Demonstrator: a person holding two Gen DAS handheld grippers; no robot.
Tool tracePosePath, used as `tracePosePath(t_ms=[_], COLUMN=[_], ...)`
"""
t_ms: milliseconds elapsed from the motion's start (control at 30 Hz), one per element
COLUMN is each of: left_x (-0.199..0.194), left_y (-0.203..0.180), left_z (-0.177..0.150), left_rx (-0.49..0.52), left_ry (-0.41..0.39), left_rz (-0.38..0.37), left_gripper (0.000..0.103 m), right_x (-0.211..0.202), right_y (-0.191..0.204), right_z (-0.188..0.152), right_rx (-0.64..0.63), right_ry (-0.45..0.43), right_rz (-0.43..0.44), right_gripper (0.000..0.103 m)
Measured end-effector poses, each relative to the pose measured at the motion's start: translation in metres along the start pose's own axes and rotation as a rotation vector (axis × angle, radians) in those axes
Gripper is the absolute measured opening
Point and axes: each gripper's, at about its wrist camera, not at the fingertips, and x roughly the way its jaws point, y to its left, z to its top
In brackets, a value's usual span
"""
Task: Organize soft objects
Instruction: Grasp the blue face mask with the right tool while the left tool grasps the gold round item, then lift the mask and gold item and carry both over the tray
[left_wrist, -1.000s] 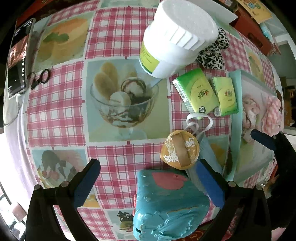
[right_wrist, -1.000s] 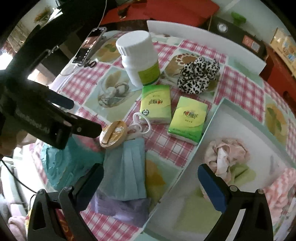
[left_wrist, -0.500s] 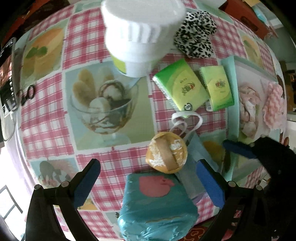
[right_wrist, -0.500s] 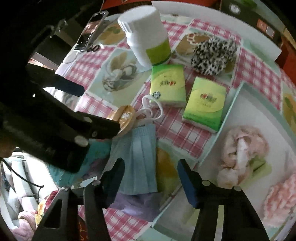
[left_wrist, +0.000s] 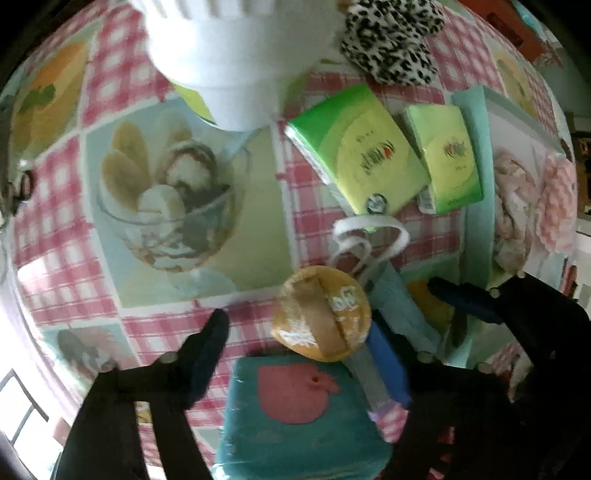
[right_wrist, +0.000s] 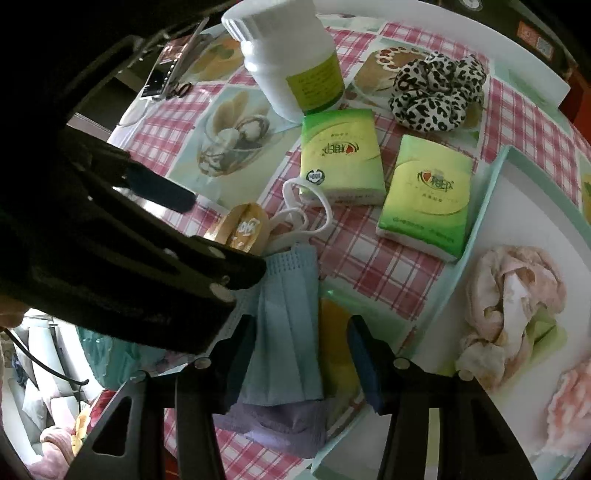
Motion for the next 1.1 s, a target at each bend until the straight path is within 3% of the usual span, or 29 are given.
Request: tracePosePath(t_ms=[133,233,467,900,1100], left_x=[0.004,0.007,-0.002,-0.006,-0.031], left_y=[-0.010,-0.018,-0.029,-0.002,0.001], left_z=[0.002,-0.006,-0.012,-0.040,-0.058], left_rx=[0.016,0.015,0.007,-0.044,-0.085], left_ry=[-0.005,-0.012,-0.025,-0.074,-0.158], left_rz=[0.011,-0.016,-0.024,-0.067,-0.107], left_gripper=[0.064,0.051,0.051,0.050,0.050], right_x=[0.002,0.005,0.008,-0.003,-0.023], right_y=[0.003,0.007,0.012,-0.009,-0.011], right_z=[0.000,-0.001,-0.007,-0.017,-0.020], right_rx=[-0.005,-0.008,-0.006,0.057,0.078], right_ry=[-0.004,-0.008,-0.012,-0.047,-0.081], right_rz=[0.013,0.020,0.022,0.030,0.048], right_gripper=[0.041,0.032,0.016,0.015,0.015])
